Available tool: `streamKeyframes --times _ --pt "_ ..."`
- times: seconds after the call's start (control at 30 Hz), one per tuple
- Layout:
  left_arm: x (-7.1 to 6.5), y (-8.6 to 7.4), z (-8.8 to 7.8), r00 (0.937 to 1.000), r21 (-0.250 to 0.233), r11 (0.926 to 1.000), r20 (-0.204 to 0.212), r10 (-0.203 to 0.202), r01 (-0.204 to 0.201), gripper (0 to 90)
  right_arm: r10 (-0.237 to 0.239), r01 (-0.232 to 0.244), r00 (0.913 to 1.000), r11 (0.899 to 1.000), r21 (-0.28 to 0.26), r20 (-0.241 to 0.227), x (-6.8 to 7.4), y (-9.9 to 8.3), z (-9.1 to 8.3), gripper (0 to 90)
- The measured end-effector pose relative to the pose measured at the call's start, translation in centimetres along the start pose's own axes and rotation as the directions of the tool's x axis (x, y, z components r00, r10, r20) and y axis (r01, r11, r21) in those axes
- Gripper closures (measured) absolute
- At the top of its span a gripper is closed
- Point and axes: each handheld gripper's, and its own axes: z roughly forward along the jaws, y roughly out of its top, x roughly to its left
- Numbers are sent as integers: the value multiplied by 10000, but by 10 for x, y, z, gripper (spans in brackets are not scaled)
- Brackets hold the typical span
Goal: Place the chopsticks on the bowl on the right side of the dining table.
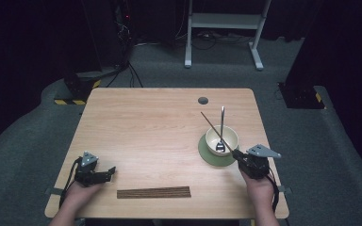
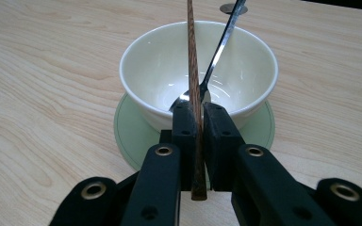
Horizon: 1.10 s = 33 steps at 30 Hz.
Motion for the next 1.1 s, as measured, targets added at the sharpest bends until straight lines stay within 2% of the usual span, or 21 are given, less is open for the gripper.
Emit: streamKeyframes --times 0.1,0.27,0.3,0.43,0.47,0.57,0.6,0.67,0.7,0.8,0.97,1.03,1.1 --pt "0 0 0 10000 -2 10000 4 36 -36 126 -61 61 10000 10000 15 34 1 0 0 822" --pt "0 0 0 10000 -3 10000 20 6 -6 126 -57 58 9999 9999 -118 115 2 2 -2 733" --pt "0 0 0 10000 -3 10000 29 14 -14 126 -37 39 9999 9997 -233 96 4 3 -3 686" --pt "1 0 0 10000 -20 10000 9 75 -75 125 51 -57 9999 9989 -469 -123 9 6 -5 655" --pt "1 1 1 10000 -23 10000 7 72 -72 125 -131 123 9998 9983 -574 -141 17 9 -7 631" --pt "1 0 0 10000 -23 10000 3 71 -71 126 -297 281 9992 9977 -623 -252 25 11 -7 612" --pt "1 0 0 10000 -16 10000 6 69 -69 128 -432 400 9981 9967 -705 -445 34 12 -7 594" --pt "1 0 0 10000 -34 10000 29 52 -52 128 -453 414 9975 9965 -721 -542 37 13 -7 590" --pt "1 0 0 10000 -44 10000 39 26 -26 130 -537 486 9956 9966 -665 -774 47 12 -5 580" --pt "1 0 0 10000 -40 10000 36 31 -30 130 -634 579 9931 9967 -576 -987 55 11 -2 570" --pt "1 0 0 10000 -46 10000 24 28 -28 131 -994 984 9840 9950 -143 -1478 83 6 10 552" --pt "1 0 0 10000 -46 10000 20 36 -36 131 -1208 1241 9763 9922 71 -1797 98 4 19 553" --pt "1 0 0 10000 -45 10000 45 59 -59 130 -1151 1199 9744 9927 130 -1932 101 4 22 558"
